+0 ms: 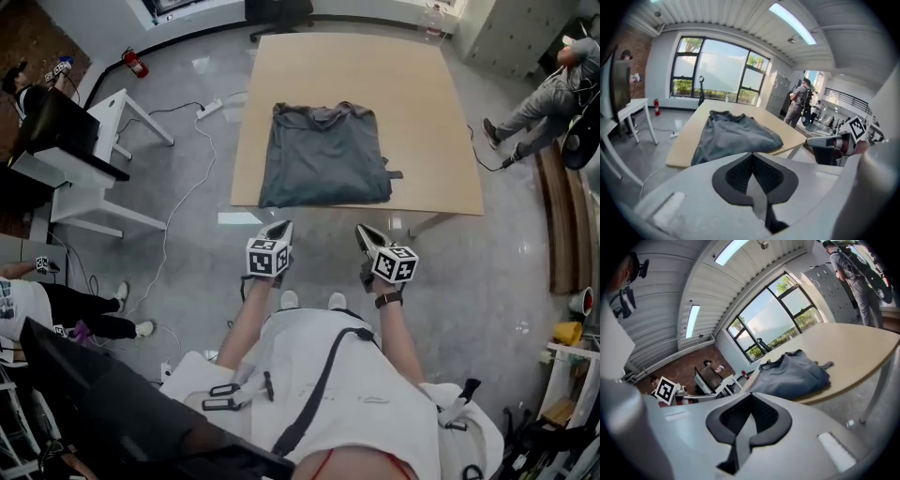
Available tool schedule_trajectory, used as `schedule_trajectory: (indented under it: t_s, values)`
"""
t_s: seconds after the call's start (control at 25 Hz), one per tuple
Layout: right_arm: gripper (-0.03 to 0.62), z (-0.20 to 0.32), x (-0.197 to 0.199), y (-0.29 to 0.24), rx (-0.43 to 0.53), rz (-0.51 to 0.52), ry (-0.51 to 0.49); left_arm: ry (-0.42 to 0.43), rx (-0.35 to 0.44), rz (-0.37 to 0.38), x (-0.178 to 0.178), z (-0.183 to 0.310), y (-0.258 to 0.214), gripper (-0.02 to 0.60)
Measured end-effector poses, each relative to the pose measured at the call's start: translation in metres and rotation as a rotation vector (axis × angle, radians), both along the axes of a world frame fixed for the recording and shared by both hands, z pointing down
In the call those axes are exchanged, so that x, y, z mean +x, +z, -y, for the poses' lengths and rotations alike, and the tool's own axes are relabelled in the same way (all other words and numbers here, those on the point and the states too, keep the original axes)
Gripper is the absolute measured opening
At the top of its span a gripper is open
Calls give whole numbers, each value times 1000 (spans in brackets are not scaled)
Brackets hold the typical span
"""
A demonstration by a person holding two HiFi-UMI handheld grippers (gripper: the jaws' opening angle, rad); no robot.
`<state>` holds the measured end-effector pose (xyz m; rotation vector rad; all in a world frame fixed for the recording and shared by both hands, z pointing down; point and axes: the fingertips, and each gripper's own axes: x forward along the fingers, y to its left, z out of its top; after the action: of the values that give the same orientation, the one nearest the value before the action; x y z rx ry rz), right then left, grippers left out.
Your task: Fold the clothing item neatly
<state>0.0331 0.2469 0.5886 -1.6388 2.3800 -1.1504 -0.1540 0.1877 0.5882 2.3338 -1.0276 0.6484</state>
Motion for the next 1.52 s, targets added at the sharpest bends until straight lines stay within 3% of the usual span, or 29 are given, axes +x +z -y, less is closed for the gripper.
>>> schedule_trajectory:
  t_s: [0.12, 0.28, 0.4, 0.52, 0.84, 1.0, 1.28, 1.52]
  values:
    - [0, 23, -22, -53, 110, -1, -16, 120, 147, -21, 34, 15, -57, 2]
    - [0, 45, -50, -123, 243, -52, -54, 132, 297, -108, 41, 37, -130, 2]
    - [0, 46, -70, -160, 328, -120, -65, 110, 357, -174, 33, 40, -162, 2]
    - [0, 50, -83, -167, 354, -194, -55, 95, 392, -207, 25, 41, -176, 2]
    - [0, 49, -88, -202, 431, -297, -23, 111, 502, -181, 16, 39, -200, 1]
    - [0, 46, -88, -219, 461, -303, -13, 129, 503, -197, 21, 34, -204, 1]
    - [0, 41, -81, -203, 393, -310, 1, 132, 492, -210, 28, 27, -202, 2]
    - [0, 46, -82, -210, 412, -334, -2, 107, 488, -216, 18, 31, -198, 2]
